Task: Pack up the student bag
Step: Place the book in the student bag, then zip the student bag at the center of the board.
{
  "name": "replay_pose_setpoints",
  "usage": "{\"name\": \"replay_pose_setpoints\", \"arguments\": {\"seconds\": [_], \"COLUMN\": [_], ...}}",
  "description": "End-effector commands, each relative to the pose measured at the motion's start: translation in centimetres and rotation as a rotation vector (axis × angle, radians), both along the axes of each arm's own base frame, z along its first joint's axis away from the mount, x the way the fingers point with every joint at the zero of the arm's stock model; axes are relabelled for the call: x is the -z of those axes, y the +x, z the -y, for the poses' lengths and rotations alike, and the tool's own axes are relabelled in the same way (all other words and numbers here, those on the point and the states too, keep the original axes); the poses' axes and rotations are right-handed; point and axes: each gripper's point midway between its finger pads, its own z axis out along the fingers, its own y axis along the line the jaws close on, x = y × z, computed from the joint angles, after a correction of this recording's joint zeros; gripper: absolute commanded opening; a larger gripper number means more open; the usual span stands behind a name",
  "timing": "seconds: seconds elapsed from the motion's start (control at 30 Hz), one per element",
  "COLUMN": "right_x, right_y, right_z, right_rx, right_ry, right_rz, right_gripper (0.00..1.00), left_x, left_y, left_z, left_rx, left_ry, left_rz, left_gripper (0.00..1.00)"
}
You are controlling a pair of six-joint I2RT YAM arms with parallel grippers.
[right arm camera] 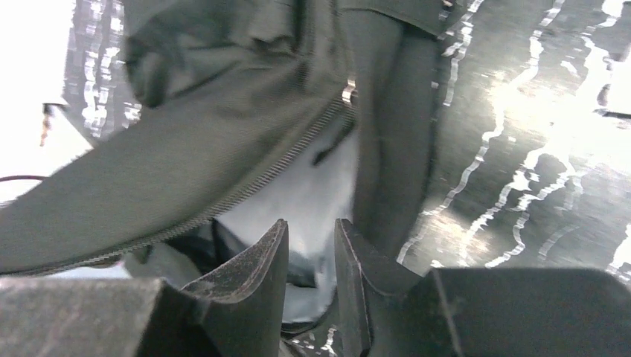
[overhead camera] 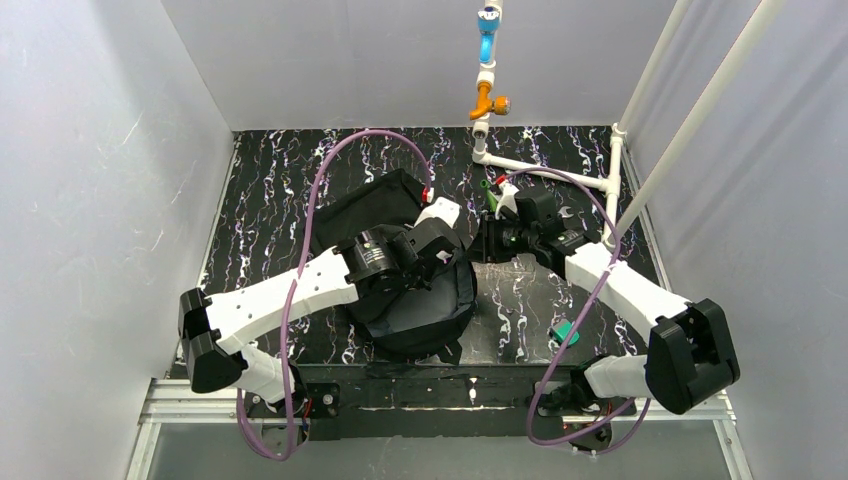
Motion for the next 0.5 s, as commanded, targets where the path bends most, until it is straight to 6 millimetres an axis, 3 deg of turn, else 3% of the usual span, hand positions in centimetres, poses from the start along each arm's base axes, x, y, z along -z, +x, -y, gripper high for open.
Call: {"name": "replay_pose_setpoints", "arguments": {"seconds": [0.0, 0.07, 0.2, 0.37, 0.47], "right_x": [-3.4, -2.5, -2.2, 0.0, 0.3], "right_y": [-0.2, -0.3, -0.2, 1.4, 2.8], "right_z": [-2.6, -2.7, -3.7, -2.9, -2.2], "right_rx": [-0.019, 0.042, 0.119, 0.252, 0.338], "right_ry": [0.213, 0.208, 0.28, 0.229, 0.221], "right_rz": [0.005, -0.042, -0.049, -0.024, 0.003], "right_gripper": [0.36, 0.3, 0.27, 0.29, 0.34], "left_x": [-0.2, -0.3, -0.7, -1.3, -1.4], "left_y": [-0.5, -0.5, -0.3, -0.4, -0.5], "left_z": [-0.2, -0.1, 0.2, 0.3, 0.2], "left_rx": [-0.031, -0.035, -0.043, -0.043, -0.038], "left_ry": [-0.024, -0.029, -0.045, -0.068, -0.069], "left_rz": [-0.026, -0.026, -0.023, -0.021, -0.019], "left_gripper": [0.0, 0.0, 0.0, 0.0, 0.0]}}
